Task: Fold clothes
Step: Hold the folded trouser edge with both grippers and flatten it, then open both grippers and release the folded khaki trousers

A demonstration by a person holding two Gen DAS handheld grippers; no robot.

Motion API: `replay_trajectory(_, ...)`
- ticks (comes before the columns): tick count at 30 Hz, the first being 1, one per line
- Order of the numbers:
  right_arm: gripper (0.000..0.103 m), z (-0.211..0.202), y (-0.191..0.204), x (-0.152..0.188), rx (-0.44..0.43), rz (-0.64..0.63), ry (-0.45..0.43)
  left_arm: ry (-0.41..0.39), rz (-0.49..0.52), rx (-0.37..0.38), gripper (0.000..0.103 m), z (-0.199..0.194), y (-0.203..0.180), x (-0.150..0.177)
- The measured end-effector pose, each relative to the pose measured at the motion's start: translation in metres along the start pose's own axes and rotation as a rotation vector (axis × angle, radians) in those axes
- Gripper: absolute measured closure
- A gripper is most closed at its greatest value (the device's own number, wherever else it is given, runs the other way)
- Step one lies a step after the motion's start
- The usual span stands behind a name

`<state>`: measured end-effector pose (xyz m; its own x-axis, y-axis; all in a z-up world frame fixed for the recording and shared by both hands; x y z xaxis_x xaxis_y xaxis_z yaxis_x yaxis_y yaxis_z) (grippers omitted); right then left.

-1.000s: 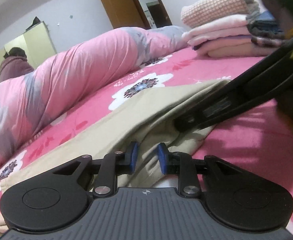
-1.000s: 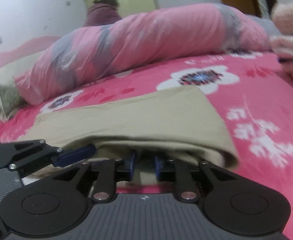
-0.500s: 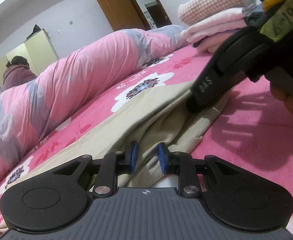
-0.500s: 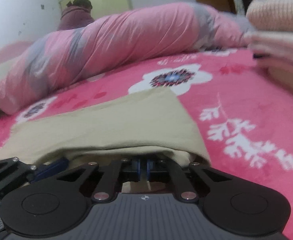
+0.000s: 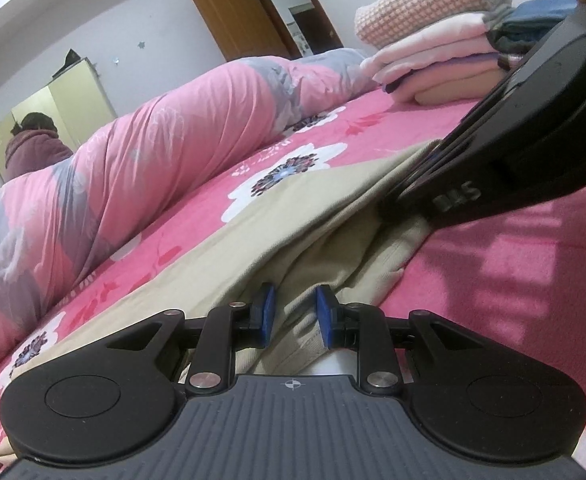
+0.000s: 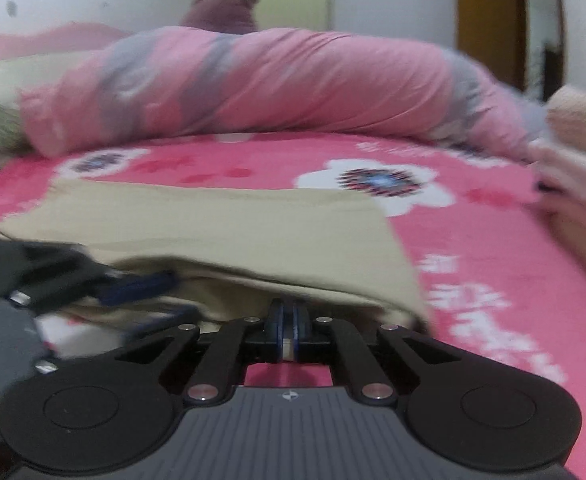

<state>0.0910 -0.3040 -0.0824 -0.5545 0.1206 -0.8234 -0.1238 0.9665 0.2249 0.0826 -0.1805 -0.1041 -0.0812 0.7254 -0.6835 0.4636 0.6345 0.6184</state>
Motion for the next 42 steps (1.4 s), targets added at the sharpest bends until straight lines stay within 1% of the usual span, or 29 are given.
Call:
replay_trajectory(2, 0.101, 0.014, 0.001, -0.003, -0.066, 0.052, 0.045, -0.003, -0.002, 0.003, 0.079, -0.002, 0.001, 0.000)
replay_trajectory(4, 0.102, 0.031, -0.001, -0.003, -0.076, 0.106, 0.072, -0.009, -0.007, 0.009, 0.079, -0.004, 0.002, 0.000)
replay_trajectory(6, 0.102, 0.040, -0.007, -0.005, -0.100, 0.175, 0.079, -0.033, -0.033, 0.027, 0.078, -0.010, 0.007, 0.002)
replay_trajectory(9, 0.103, 0.043, -0.013, -0.007, -0.130, 0.244, 0.076, -0.072, -0.066, 0.052, 0.076, -0.019, 0.016, 0.004)
replay_trajectory(13, 0.102, 0.045, -0.023, -0.003, -0.171, 0.337, 0.061, -0.107, -0.048, 0.018, 0.076, -0.027, 0.021, 0.003)
replay_trajectory(16, 0.103, 0.045, -0.027, 0.000, -0.179, 0.349, 0.059, -0.076, -0.025, -0.009, 0.076, -0.018, 0.019, -0.001)
replay_trajectory(20, 0.102, 0.039, -0.024, 0.002, -0.146, 0.304, 0.071, 0.007, 0.001, -0.023, 0.076, 0.004, 0.011, -0.001)
replay_trajectory(22, 0.100, 0.025, -0.019, 0.001, -0.118, 0.228, 0.061, 0.013, 0.019, -0.037, 0.076, 0.006, 0.008, -0.001)
replay_trajectory(25, 0.100, -0.007, -0.010, -0.008, -0.178, 0.106, 0.024, 0.015, 0.029, -0.044, 0.076, 0.006, 0.007, 0.000)
replay_trajectory(26, 0.100, -0.016, -0.009, -0.014, -0.207, 0.090, 0.004, 0.015, 0.031, -0.046, 0.076, 0.006, 0.007, 0.000)
replay_trajectory(28, 0.098, -0.026, -0.001, -0.025, -0.241, 0.002, -0.040, 0.018, 0.031, -0.045, 0.076, 0.006, 0.007, 0.002)
replay_trajectory(29, 0.094, -0.024, 0.006, -0.024, -0.218, -0.091, -0.045, 0.018, 0.029, -0.044, 0.076, 0.005, 0.008, 0.002)
replay_trajectory(30, 0.082, -0.022, 0.012, -0.023, -0.194, -0.186, -0.049, 0.018, 0.025, -0.041, 0.076, 0.005, 0.009, 0.003)
replay_trajectory(31, 0.072, -0.019, 0.019, -0.023, -0.170, -0.280, -0.053, 0.018, 0.021, -0.038, 0.076, 0.005, 0.010, 0.003)
replay_trajectory(32, 0.071, -0.016, 0.023, -0.020, -0.154, -0.365, -0.055, 0.017, 0.016, -0.035, 0.076, 0.005, 0.011, 0.004)
replay_trajectory(34, 0.071, -0.009, 0.031, -0.013, -0.122, -0.534, -0.059, 0.017, 0.010, -0.031, 0.076, 0.005, 0.013, 0.005)
replay_trajectory(37, 0.076, 0.005, 0.036, -0.008, -0.122, -0.648, -0.028, 0.017, 0.010, -0.030, 0.076, 0.004, 0.013, 0.005)
replay_trajectory(38, 0.080, 0.011, 0.037, -0.007, -0.121, -0.685, -0.017, 0.017, 0.010, -0.029, 0.076, 0.004, 0.014, 0.005)
replay_trajectory(39, 0.094, 0.015, 0.038, -0.005, -0.117, -0.726, -0.010, 0.017, 0.009, -0.029, 0.076, 0.004, 0.013, 0.005)
replay_trajectory(40, 0.099, 0.017, 0.038, -0.004, -0.116, -0.758, -0.013, 0.017, 0.009, -0.029, 0.076, 0.003, 0.013, 0.005)
replay_trajectory(42, 0.100, 0.010, 0.038, -0.002, -0.133, -0.776, -0.038, 0.016, 0.010, -0.029, 0.076, 0.002, 0.012, 0.006)
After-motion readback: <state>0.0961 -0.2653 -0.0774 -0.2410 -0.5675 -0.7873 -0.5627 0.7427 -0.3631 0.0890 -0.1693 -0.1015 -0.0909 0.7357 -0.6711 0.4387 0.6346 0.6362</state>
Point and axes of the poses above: each gripper's, at about its wrist camera, not at the fingertips, and z roughly the way its jaws point, y to its left, x to its underside, the point moved 2 cm from there along z, roughly the way its jaws point, and after that the axes turned 13 degrees about z, right-handed, at the moved point
